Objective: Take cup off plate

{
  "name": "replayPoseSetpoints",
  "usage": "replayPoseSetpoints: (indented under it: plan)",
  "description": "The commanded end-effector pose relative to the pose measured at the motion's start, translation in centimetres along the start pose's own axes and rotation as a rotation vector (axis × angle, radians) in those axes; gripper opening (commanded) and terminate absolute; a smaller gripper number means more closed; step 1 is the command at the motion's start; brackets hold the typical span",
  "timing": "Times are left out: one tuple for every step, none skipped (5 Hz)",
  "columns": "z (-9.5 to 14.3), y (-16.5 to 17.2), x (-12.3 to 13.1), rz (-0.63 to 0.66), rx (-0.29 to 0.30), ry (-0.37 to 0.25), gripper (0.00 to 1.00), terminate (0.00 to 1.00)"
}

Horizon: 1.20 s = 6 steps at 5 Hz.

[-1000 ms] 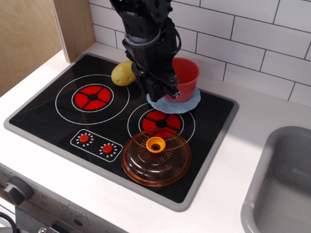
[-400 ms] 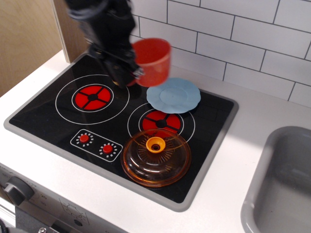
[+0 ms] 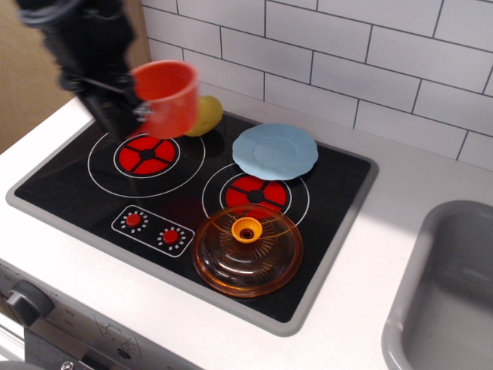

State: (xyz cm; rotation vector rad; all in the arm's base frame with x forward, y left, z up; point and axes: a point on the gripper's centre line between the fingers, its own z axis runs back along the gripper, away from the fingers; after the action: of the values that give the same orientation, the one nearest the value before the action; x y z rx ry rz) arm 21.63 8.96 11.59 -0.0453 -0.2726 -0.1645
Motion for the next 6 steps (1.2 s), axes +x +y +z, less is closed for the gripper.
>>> replayPoseSetpoints:
  plan:
    - [-0.9, 2.6, -1.6, 0.014, 0.048, -0.01, 0.0, 0.0]
    - [-2.0, 4.5, -2.5, 0.039, 0.063, -0.008, 0.0, 0.0]
    - [-2.7, 5.7, -3.6, 0.04, 0.087, -0.001, 0.0, 0.0]
    - [-3.7, 6.2, -4.6, 0.013, 0.102, 0.008, 0.0, 0.0]
    - [-3.5, 6.3, -4.9, -0.009, 0.1, 0.003, 0.0, 0.0]
    - [-3.5, 6.2, -4.9, 0.0, 0.104, 0.016, 1.0, 0.0]
